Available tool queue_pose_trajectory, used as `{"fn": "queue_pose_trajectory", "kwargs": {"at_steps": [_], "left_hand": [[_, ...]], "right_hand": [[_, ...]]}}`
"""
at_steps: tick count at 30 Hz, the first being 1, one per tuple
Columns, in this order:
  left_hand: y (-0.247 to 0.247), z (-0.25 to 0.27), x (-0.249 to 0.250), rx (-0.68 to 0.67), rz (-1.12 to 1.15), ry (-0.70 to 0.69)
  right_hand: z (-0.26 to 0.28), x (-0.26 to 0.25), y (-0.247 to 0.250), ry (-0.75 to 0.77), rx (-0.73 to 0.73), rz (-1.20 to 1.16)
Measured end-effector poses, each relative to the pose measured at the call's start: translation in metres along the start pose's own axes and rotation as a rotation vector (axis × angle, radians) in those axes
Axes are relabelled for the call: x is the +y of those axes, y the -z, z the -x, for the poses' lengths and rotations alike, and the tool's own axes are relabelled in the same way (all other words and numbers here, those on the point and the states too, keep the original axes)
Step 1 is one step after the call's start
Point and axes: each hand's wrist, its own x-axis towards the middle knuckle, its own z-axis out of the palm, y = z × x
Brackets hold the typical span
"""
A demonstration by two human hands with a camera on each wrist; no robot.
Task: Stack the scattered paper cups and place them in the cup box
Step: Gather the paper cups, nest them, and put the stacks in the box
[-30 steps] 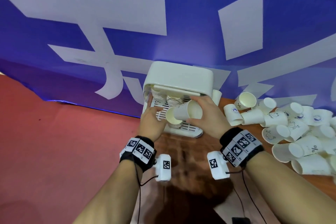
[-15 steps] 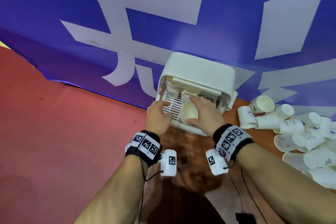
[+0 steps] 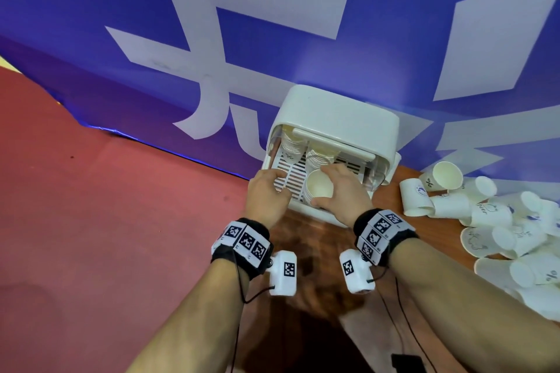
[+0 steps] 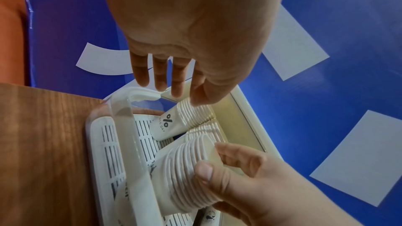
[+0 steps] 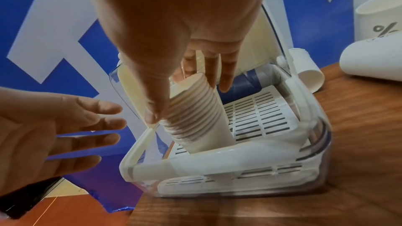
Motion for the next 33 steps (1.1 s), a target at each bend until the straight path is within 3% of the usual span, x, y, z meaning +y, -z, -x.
{"fn": "queue_pose_trajectory", "kwargs": {"at_steps": [8, 13, 20, 27, 33], "left_hand": [[0.003, 0.019, 0.029, -0.005, -0.096, -0.067], [-0.015, 0.037, 0.068, -0.011, -0.117, -0.185], [-0.087, 0.068, 0.126, -0.094, -0.129, -0.236], [-0.176, 0.094, 0.175, -0.221, -0.152, -0.300], [-0.233, 0.111, 0.198, -0.272, -0.189, -0.275]], "right_hand": [[0.020, 0.003, 0.014, 0.011, 0.002, -0.116], [0.055, 0.024, 0.046, 0.051, -0.001, -0.232], [0.111, 0.095, 0.103, -0.061, 0.107, -0.430], [0.169, 0.189, 0.148, -0.198, 0.212, -0.445], [0.211, 0.256, 0.171, -0.246, 0.251, -0.455]]}}
